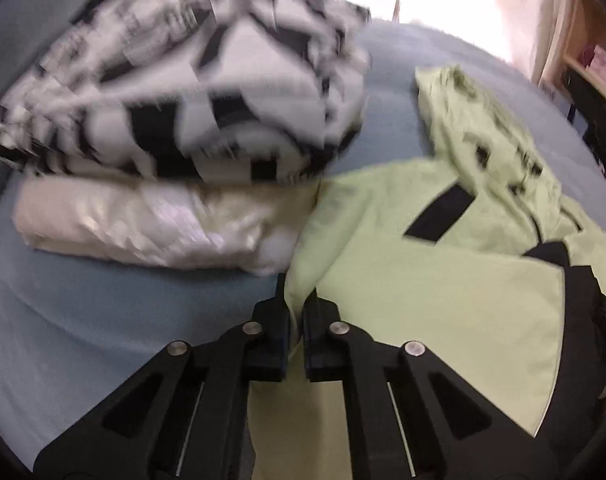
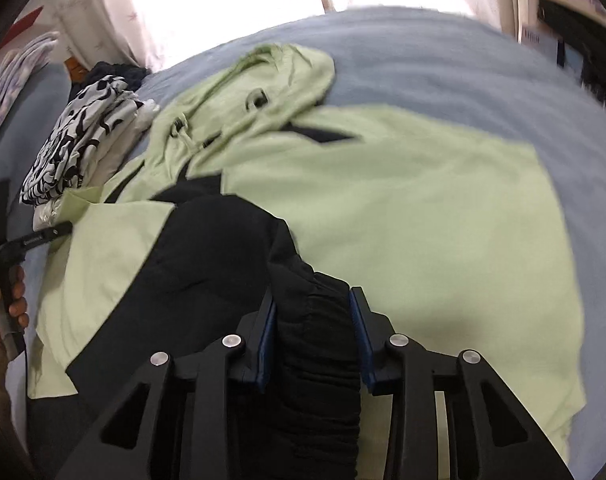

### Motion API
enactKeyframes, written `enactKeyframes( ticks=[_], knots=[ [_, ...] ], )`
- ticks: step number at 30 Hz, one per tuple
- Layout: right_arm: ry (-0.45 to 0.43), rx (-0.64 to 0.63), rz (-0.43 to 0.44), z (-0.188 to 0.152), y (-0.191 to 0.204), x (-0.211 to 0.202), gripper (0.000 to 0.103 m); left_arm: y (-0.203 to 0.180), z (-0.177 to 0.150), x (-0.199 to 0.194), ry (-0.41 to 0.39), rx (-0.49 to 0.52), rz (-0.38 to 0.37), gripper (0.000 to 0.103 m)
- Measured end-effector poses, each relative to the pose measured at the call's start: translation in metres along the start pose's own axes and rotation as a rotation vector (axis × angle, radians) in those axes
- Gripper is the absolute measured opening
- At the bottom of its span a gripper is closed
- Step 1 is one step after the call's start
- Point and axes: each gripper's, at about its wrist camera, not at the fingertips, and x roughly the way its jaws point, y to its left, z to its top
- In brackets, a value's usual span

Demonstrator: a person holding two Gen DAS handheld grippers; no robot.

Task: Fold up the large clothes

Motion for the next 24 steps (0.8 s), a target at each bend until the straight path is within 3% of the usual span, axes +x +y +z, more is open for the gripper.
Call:
enactKeyframes(
  ticks=[2,5,8,11,15,20,24],
  knots=[
    [-0.076,-0.042,-0.015,0.011,0.011,-0.012,0.033,0.001,-0.002,-0.015,-0.063,-0.018,-0.01,0.002],
    [-0.122,-0.052,-0.05,0.026,0.019,-0.01,0.033,0.008,-0.006,-0.029,-0.149,-0.058,-0.025,0.001],
    [-0.057,-0.04,-0.094,0.033,0.017,0.016,0.036,0.015,-0.014,-0.03,-0.188,-0.086,-0.036,0.002],
    [0.062,0.013,-0.131,0.027,0.005,0.043,0.051,0.034,-0.022,-0.019,-0.132,-0.17,-0.075,0.003],
    [0.021,0.054,-0.13,0.018,-0.006,0.02,0.062,0.05,-0.026,-0.035,-0.146,-0.207,-0.064,0.005],
    [-0.051,0.06,-0.099,0.006,-0.008,-0.022,0.062,0.046,-0.025,-0.08,-0.212,-0.165,0.048,0.005],
    [-0.079,0.068,-0.006,0.003,0.018,-0.044,0.062,0.015,-0.033,-0.105,-0.203,-0.116,0.009,0.005]
  ],
)
